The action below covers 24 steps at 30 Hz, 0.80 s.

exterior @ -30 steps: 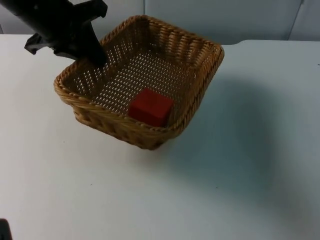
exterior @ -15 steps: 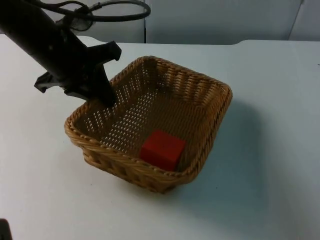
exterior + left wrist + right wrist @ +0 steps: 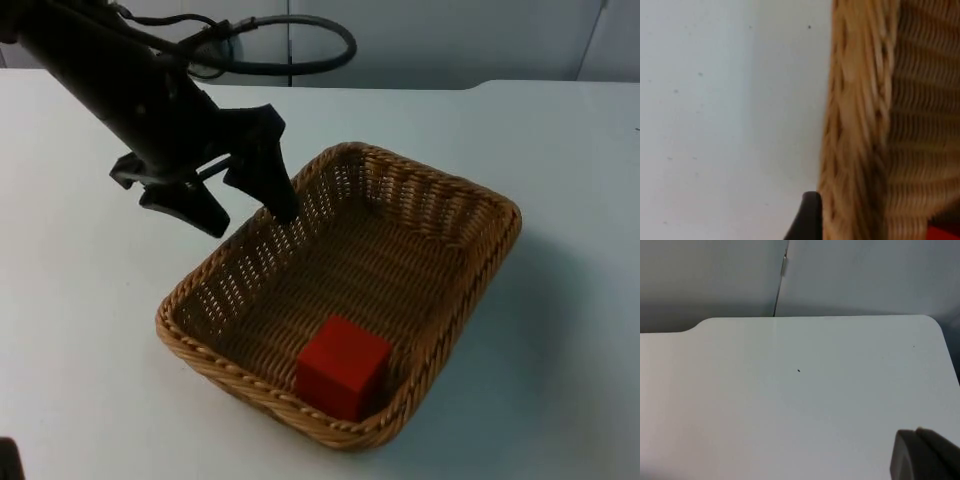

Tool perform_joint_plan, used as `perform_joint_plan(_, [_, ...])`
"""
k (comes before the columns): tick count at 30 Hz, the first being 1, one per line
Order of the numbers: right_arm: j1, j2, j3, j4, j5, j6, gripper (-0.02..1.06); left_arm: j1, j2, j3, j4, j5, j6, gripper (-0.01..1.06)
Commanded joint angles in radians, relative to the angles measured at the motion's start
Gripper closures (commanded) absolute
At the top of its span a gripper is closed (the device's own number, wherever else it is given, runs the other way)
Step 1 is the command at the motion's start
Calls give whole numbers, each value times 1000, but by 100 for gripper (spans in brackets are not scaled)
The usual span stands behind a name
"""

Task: Pick up the basket with the left hand and place the cube into the basket with the right hand.

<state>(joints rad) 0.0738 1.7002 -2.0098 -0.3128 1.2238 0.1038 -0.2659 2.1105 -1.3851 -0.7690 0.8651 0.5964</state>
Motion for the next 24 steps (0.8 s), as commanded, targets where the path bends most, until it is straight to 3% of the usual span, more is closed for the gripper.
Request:
perform_joint_plan(1, [-4, -12, -9, 3, -3, 1, 105, -6, -16, -5, 45, -29, 5, 29])
perform_joint_plan(4, [-4, -12, -9, 3, -3, 1, 105, -6, -16, -51, 159, -86, 5, 29])
perform_joint_plan(10, [-4, -12, -9, 3, -3, 1, 105, 8, -18, -213, 271, -71, -99, 30])
perform_joint_plan(12, [-4, -16, -9, -10, -3, 1, 105, 14, -29, -311, 312, -26, -145, 43])
perform_joint_plan(14, [-4, -35, -9, -40, -3, 1, 105, 16, -44, -400, 394, 32, -185, 71])
perform_joint_plan(15, [-4, -35, -9, -40, -3, 1, 105, 16, -44, -400, 394, 32, -185, 71])
perform_joint_plan(17, [-4, -68, -9, -66, -3, 18, 105, 18, -73, -476, 481, 95, -214, 106])
perform_joint_plan(20, [-4, -160, -9, -72, -3, 30, 105, 23, -149, -500, 571, 123, -264, 105])
perform_joint_plan(24, [-4, -287, 18, -44, -3, 56, 105, 40, -251, -495, 581, 186, -300, 105])
